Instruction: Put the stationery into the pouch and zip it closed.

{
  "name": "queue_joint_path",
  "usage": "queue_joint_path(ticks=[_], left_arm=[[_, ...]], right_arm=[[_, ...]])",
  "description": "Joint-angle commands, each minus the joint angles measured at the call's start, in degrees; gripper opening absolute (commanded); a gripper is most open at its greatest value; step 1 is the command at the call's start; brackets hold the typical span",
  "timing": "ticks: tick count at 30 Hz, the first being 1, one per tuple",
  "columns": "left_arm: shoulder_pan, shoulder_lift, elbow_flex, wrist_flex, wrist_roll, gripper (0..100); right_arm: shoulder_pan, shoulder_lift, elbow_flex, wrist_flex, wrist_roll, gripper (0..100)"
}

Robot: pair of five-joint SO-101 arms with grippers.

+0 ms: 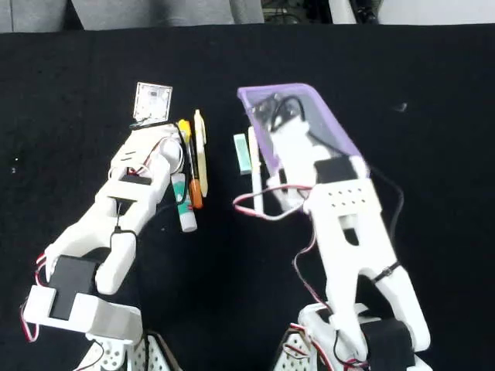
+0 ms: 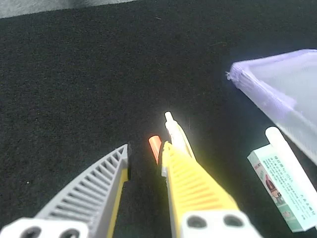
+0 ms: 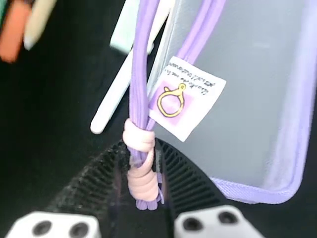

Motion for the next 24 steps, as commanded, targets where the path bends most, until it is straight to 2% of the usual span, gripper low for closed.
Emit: queue_joint_path(ticks=[1,16,21,24], left_arm=[[2.2,-0.4,-3.1,-1.4,0.4,12],[13.3,-1.0,-0.1,-1.1,0.4,12],[18.4,-1.1,2.6,-1.1,-6.3,24],[21.1,-1.1,3.3,-1.1,-6.4,23]], right_arm=[[1.1,-0.2,-9.1,1.5,-1.9,1.1],[1.2,-0.6,-12.1,0.4,-10.2,1.1],[4.0,-1.5,-11.7,-0.4,-10.2,1.1],[4.5,-3.6,-11.2,-0.4,-11.7,1.1]])
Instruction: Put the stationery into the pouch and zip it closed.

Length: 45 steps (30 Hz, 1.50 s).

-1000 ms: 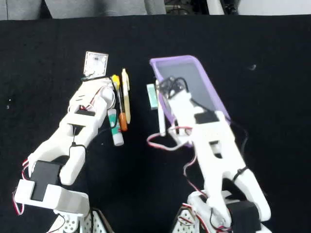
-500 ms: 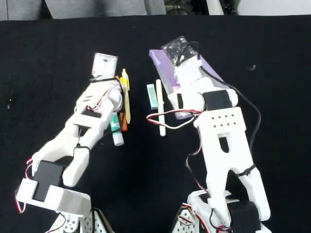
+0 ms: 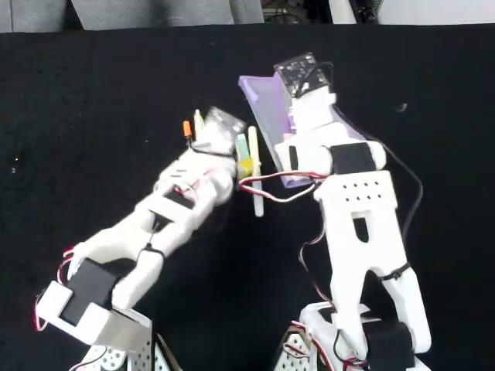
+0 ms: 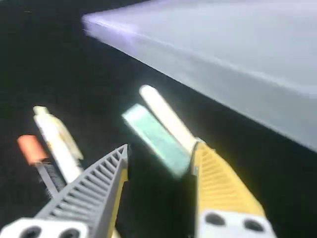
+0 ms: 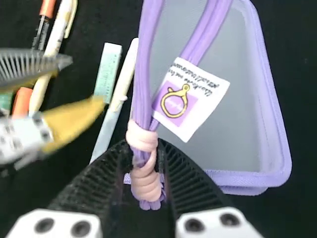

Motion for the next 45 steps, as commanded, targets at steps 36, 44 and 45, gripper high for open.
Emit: queue_joint_path(ticks=[36,44,45], left_arm=[[12.4,-38.4,19.7,-1.1,11.2,22],[13.2,-38.3,19.4,-1.3,10.9,22],[13.2,-38.3,19.4,-1.4,10.8,22]], right_arm=[[0.9,-8.7,4.9,-8.4,-7.0,1.1],[-0.2,-9.1,4.9,-8.0,-8.5,1.1],[-0.2,-9.1,4.8,-7.9,-8.5,1.1]])
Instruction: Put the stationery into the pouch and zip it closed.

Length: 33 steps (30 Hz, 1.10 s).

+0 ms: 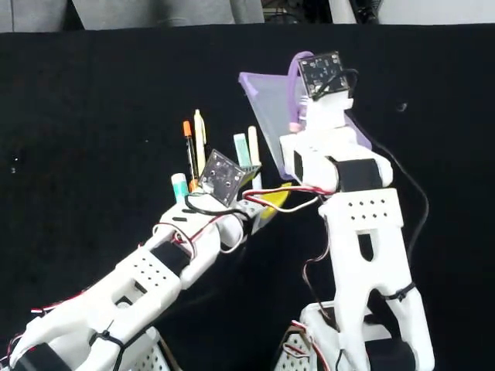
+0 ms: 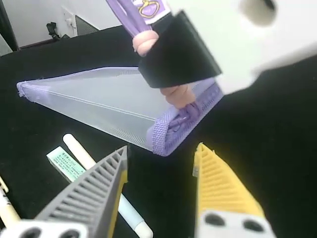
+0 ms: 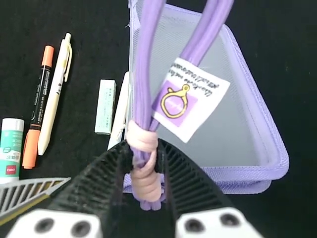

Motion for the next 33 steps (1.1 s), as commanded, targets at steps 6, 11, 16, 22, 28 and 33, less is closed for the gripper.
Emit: queue_joint_path(ticks=[6,11,16,22,28,33], left_arm=[[-0.7,-1.4,-2.2,-1.5,0.5,22],[-1.4,4.8,-5.4,-1.5,0.5,22],[-2.3,11.4,-9.0,-1.6,0.5,22],[-3.3,12.0,-10.0,-3.2,1.0,22],[-3.2,12.5,-8.7,-7.5,1.1,22],[-3.2,12.2,-8.8,-7.4,1.1,22]], right_arm=[[-0.5,-2.6,-0.5,-1.0,-0.7,1.1],[-2.8,-2.6,-0.8,0.8,-0.6,1.1],[-2.3,-5.2,-0.7,2.1,-0.5,1.1],[-3.7,-9.9,2.0,2.5,-0.4,1.1],[-4.7,-11.5,2.9,2.6,-0.4,1.1],[-4.7,-11.4,3.5,3.0,-0.7,1.1]])
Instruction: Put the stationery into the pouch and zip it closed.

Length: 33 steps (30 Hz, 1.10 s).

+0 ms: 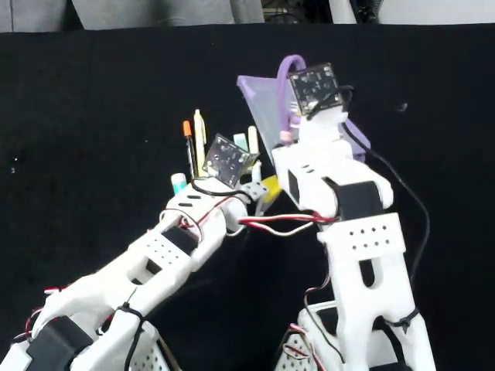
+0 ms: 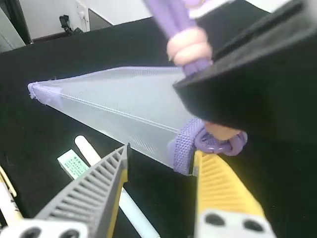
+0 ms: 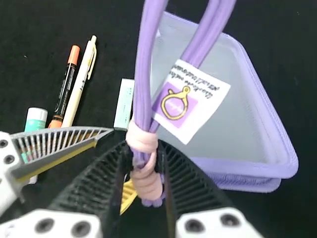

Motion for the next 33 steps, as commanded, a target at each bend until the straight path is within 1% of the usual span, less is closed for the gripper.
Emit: queue_joint_path(ticks=[1,6,11,14,17,22,25,33], left_arm=[[-0.5,-0.6,-2.6,-1.6,0.9,22],[-0.7,-0.5,-2.9,-1.7,0.9,22],[-3.9,-0.4,-3.0,-1.8,0.9,22],[-4.5,0.0,-3.7,-1.8,0.9,22],[-4.5,3.3,-5.5,-1.8,0.8,22],[-4.9,12.8,-11.0,-1.8,0.8,21],[-4.9,16.1,-13.4,-1.8,0.8,16],[-5.9,16.2,-14.5,-2.2,0.4,5]], right_arm=[[-0.8,-2.2,-0.5,0.4,-0.5,1.1],[-0.9,-2.2,-0.5,0.9,-0.7,1.1],[-0.9,-2.2,-0.5,1.4,-0.7,1.1],[-0.9,-2.3,-0.5,1.4,-0.7,1.1],[-0.9,-2.3,-0.5,1.7,-0.7,1.1],[-0.8,-2.3,-0.5,1.8,-0.6,1.1],[-0.8,-2.3,-0.5,2.6,-0.6,1.1],[-0.6,-2.3,0.4,2.7,-0.4,1.1]])
